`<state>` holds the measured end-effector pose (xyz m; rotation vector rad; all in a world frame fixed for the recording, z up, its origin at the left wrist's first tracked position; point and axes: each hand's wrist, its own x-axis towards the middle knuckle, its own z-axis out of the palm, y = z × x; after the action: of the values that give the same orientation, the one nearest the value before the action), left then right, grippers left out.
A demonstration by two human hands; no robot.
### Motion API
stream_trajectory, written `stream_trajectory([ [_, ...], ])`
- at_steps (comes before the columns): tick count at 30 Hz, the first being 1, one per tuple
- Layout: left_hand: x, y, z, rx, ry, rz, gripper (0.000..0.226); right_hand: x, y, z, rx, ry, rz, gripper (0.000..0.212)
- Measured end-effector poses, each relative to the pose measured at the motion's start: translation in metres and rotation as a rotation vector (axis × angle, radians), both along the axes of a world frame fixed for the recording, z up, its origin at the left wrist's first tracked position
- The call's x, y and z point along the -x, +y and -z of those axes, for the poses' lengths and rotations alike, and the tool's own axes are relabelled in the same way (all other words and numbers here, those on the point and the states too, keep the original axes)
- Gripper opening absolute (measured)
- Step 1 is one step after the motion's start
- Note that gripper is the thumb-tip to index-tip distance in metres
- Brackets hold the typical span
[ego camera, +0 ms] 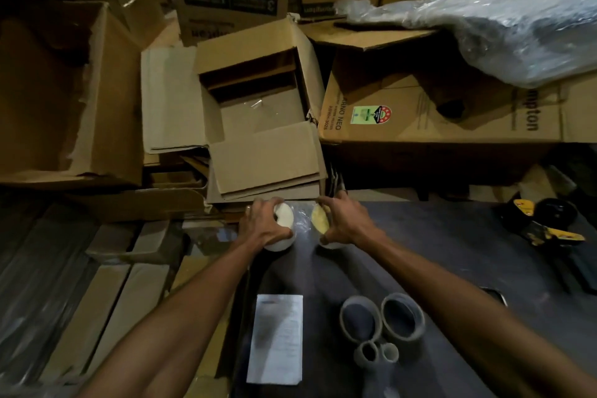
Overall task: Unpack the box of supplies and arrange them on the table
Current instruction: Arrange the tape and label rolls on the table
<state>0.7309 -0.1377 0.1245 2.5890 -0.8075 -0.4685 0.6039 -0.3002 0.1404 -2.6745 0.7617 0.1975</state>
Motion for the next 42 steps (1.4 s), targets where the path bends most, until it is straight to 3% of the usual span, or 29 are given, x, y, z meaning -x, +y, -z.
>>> stream_trajectory([
  [8,-0.021,-0.037,0.021,-0.028,0.023,0.013,0.084,-0.035,-0.023,0.025,-0.017,0.097,0.023,0.102],
  [25,-0.018,-0.056,0.049,-0.127,0.008,0.035,0.094,-0.039,-0.039,0.05,-0.047,0.083,0.014,0.101],
  [31,-0.001,-0.039,0.043,-0.124,-0.001,0.011,0.107,-0.023,-0.028,0.047,-0.061,0.045,-0.004,0.119],
  [36,0.022,-0.022,0.025,-0.057,-0.145,0.039,0.078,0.008,-0.025,0.039,-0.106,-0.051,0.042,0.124],
  [42,0.077,-0.006,0.012,0.119,-0.222,0.079,0.054,0.068,-0.019,0.022,-0.178,-0.194,0.077,0.089],
])
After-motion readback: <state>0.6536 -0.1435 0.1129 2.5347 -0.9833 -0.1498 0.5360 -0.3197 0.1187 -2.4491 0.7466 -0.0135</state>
